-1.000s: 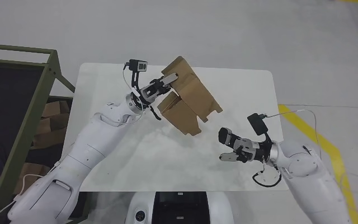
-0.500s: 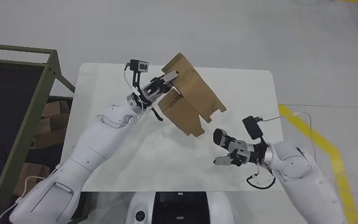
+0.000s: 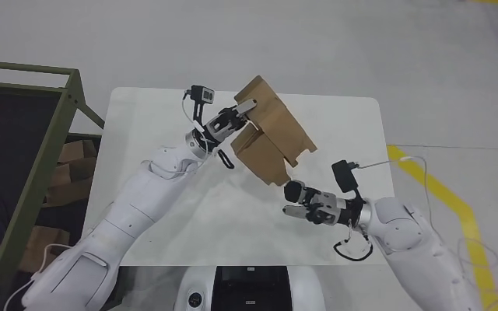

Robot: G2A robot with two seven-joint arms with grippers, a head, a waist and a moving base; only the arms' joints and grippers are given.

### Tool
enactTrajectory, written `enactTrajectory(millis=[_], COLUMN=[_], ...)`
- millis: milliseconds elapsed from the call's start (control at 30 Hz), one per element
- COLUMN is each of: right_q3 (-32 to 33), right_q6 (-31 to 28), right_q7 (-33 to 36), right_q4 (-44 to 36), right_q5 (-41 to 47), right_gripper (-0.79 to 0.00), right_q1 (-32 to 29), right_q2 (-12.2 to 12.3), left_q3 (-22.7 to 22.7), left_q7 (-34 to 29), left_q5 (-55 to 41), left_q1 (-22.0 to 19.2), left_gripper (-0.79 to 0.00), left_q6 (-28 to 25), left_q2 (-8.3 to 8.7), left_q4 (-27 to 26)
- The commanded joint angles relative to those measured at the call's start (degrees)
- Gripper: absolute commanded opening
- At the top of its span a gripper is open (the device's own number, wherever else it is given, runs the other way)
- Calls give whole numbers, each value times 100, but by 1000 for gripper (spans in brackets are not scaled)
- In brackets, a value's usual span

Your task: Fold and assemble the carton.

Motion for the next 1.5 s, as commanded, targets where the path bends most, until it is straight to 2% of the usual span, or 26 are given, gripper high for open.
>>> enactTrajectory(millis=[0, 267, 567, 700, 833, 1167, 1300, 1467], right_q3=[11, -8, 48, -25, -111, -189, -207, -195], right_q6=[142, 387, 911, 968, 936, 880, 846, 827], right_q7=[-153, -309, 17, 22, -15, -71, -57, -11], right_q4=[35, 81, 121, 164, 216, 287, 309, 332], right_q5=[-63, -152, 60, 143, 181, 219, 299, 379], right_gripper=[-434, -440, -425, -434, -480, -526, -619, -683], right_q1=[23, 76, 141, 237, 301, 376, 383, 398], right_q2=[-8, -13, 28, 15, 0, -14, -13, -6], left_q3=[-12, -132, -328, -385, -427, -523, -549, -572], left_q7=[-18, -75, -163, -193, -238, -355, -407, -471], left_q5=[18, 41, 71, 115, 133, 180, 180, 194], left_q1=[0, 39, 127, 166, 199, 244, 257, 260], left_gripper=[-785, -785, -785, -785, -785, -785, -785, -785], left_q6=[5, -31, -13, 11, 31, 80, 93, 111], left_q2=[-26, -97, -142, -165, -191, -257, -284, -321], left_q4=[5, 29, -21, -57, -71, -58, -57, -45])
